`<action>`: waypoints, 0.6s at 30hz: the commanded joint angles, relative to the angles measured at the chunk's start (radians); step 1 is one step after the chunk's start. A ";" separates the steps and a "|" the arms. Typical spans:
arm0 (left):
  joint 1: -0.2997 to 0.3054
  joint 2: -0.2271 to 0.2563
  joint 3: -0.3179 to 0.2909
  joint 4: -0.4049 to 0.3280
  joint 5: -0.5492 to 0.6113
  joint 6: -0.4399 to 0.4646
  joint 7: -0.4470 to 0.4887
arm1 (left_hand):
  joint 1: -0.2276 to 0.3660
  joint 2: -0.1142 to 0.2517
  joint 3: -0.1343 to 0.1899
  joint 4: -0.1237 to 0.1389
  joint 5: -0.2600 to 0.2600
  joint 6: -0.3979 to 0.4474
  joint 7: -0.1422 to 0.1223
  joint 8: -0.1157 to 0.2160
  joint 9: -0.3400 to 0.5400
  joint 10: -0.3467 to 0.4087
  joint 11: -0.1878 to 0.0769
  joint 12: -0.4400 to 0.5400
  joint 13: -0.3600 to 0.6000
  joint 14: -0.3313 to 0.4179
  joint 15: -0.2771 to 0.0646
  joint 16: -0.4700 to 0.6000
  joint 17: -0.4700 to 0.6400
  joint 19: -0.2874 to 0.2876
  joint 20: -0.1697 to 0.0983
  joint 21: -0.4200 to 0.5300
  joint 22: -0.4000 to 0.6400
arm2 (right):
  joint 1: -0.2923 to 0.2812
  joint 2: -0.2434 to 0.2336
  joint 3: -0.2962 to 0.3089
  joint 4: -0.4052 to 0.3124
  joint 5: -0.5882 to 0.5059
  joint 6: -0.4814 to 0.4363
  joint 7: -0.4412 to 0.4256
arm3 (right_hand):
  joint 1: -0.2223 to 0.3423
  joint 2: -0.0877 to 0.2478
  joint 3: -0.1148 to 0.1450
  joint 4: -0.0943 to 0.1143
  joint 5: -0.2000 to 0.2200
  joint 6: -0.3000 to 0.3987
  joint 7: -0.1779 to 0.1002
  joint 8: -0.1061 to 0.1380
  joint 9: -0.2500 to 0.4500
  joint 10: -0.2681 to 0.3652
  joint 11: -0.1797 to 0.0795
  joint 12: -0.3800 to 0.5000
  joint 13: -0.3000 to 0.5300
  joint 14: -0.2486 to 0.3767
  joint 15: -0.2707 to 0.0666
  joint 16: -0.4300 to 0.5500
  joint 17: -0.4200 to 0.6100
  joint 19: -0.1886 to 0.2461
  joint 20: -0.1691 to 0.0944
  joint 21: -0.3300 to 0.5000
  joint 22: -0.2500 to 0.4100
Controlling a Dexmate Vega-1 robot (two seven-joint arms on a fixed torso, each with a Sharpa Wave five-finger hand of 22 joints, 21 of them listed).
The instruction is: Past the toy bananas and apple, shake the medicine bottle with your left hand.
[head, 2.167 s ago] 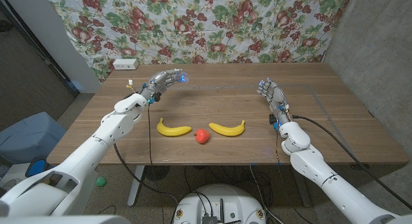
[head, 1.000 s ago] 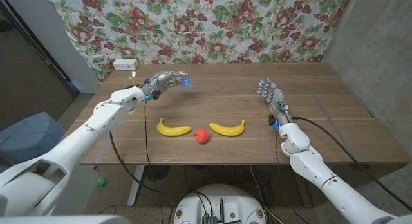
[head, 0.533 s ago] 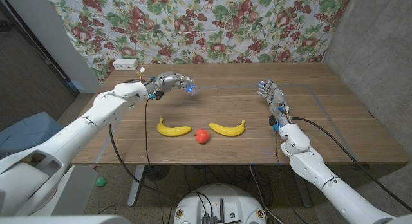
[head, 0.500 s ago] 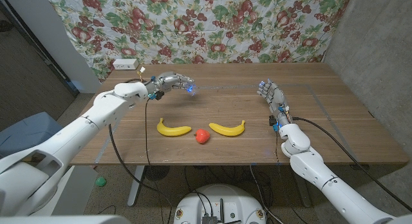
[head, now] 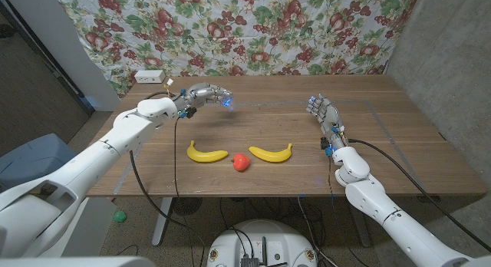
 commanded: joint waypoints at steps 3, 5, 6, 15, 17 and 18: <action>0.073 -0.070 -0.071 0.010 -0.045 -0.142 0.096 | 0.163 0.165 0.001 0.004 0.004 0.095 -0.024 -0.004 0.005 0.192 -0.184 0.006 0.002 0.064 -0.177 -0.002 0.005 -0.004 -0.085 0.009 0.003 | 0.012 0.003 -0.002 0.012 0.004 -0.008 0.004 | -0.001 0.010 0.003 -0.007 0.004 0.011 0.000 0.003 0.003 0.009 0.004 -0.003 0.003 0.007 -0.002 0.002 0.003 0.006 -0.002 -0.004 0.001; 0.090 -0.088 -0.088 0.009 -0.063 -0.163 0.120 | 0.164 0.165 0.000 0.004 0.004 0.096 -0.024 -0.004 0.005 0.193 -0.183 0.006 0.002 0.065 -0.177 -0.002 0.005 -0.004 -0.085 0.010 0.003 | 0.014 0.004 -0.002 0.014 0.006 -0.007 0.007 | -0.001 0.010 0.003 -0.007 0.004 0.011 0.000 0.003 0.003 0.008 0.004 -0.003 0.004 0.007 -0.002 0.002 0.003 0.006 -0.002 -0.004 0.001; 0.095 -0.094 -0.094 0.011 -0.070 -0.173 0.126 | 0.164 0.165 0.000 0.004 0.005 0.096 -0.024 -0.004 0.005 0.193 -0.183 0.006 0.002 0.064 -0.178 -0.002 0.005 -0.004 -0.085 0.010 0.003 | 0.014 0.004 -0.002 0.015 0.006 -0.007 0.006 | -0.001 0.010 0.003 -0.007 0.004 0.011 0.000 0.003 0.003 0.008 0.004 -0.003 0.004 0.006 -0.002 0.001 0.003 0.006 -0.002 -0.005 0.001; 0.122 -0.112 -0.116 -0.003 -0.081 -0.195 0.183 | 0.167 0.164 -0.003 0.004 0.004 0.099 -0.026 -0.007 0.005 0.196 -0.187 0.005 0.002 0.067 -0.178 -0.002 0.006 -0.005 -0.085 0.016 0.002 | 0.020 0.004 -0.004 0.024 0.007 -0.008 0.011 | -0.002 0.010 0.003 -0.007 0.004 0.011 0.000 0.003 0.003 0.009 0.004 -0.003 0.004 0.006 -0.001 0.001 0.002 0.007 -0.002 -0.008 0.001; 0.121 -0.111 -0.115 -0.001 -0.080 -0.195 0.182 | 0.167 0.164 -0.003 0.004 0.004 0.099 -0.027 -0.008 0.005 0.196 -0.187 0.004 0.001 0.067 -0.179 -0.002 0.006 -0.006 -0.085 0.017 0.002 | 0.020 0.005 -0.004 0.025 0.008 -0.007 0.012 | -0.002 0.010 0.003 -0.007 0.004 0.011 0.000 0.003 0.003 0.009 0.004 -0.003 0.004 0.006 0.001 0.001 0.002 0.007 -0.002 -0.008 0.001; 0.121 -0.111 -0.114 -0.001 -0.079 -0.195 0.181 | 0.168 0.164 -0.003 0.003 0.004 0.099 -0.027 -0.008 0.005 0.196 -0.187 0.004 0.001 0.067 -0.179 -0.002 0.006 -0.006 -0.086 0.017 0.002 | 0.020 0.005 -0.004 0.025 0.007 -0.007 0.010 | -0.002 0.010 0.003 -0.007 0.004 0.011 0.000 0.003 0.003 0.009 0.003 -0.003 0.004 0.007 -0.001 0.001 0.002 0.008 -0.002 -0.008 0.001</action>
